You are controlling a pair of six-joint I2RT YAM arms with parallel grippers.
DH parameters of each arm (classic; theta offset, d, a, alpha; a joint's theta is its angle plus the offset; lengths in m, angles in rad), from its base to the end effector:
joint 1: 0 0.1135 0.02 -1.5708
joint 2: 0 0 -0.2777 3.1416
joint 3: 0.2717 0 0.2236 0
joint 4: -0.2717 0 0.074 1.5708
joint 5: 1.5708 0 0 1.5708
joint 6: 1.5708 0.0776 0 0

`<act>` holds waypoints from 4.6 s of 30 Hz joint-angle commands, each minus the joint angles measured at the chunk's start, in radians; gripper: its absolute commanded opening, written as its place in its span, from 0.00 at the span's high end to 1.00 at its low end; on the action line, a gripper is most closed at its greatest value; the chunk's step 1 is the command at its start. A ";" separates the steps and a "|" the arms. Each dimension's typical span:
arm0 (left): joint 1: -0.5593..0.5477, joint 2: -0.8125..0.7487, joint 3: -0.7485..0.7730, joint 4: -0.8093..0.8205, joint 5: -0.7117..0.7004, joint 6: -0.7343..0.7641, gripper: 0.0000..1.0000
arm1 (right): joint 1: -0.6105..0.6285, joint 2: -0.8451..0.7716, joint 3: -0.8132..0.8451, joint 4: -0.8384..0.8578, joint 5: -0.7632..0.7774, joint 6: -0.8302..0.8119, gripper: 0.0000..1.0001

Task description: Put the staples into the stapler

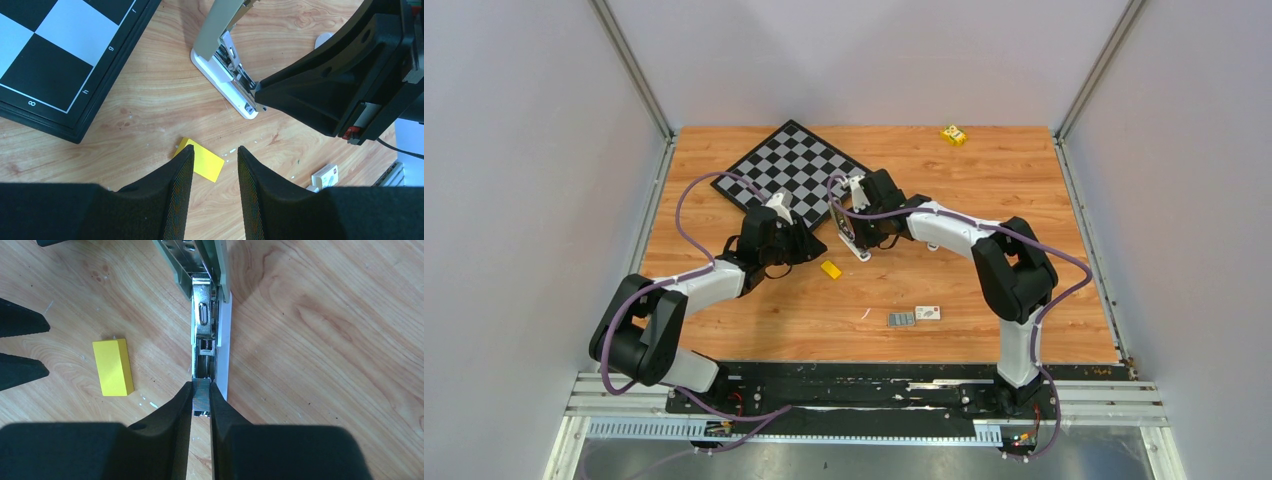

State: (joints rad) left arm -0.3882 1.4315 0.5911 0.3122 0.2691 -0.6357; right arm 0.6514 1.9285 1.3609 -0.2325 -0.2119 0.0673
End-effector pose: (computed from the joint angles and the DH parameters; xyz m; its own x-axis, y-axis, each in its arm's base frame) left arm 0.2684 -0.1320 0.1931 -0.7182 -0.3247 -0.6154 0.1877 0.7613 -0.6206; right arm 0.3364 0.2770 0.2009 -0.6169 -0.3877 -0.6849 -0.6693 0.7163 0.1974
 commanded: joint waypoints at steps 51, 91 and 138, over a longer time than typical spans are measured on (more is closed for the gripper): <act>0.008 0.013 0.006 0.028 0.012 0.011 0.59 | -0.046 0.023 0.062 -0.072 -0.098 -0.048 0.83; 0.008 0.021 0.004 0.035 0.012 0.009 0.59 | -0.044 0.005 0.071 -0.076 -0.082 -0.010 0.83; 0.008 0.022 -0.003 0.041 0.012 0.008 0.59 | -0.034 0.014 0.050 -0.062 -0.108 0.032 0.83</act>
State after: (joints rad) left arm -0.3882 1.4448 0.5911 0.3206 0.2699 -0.6361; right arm 0.6209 1.9491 1.4109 -0.2852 -0.2993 0.0860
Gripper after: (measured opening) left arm 0.404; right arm 0.174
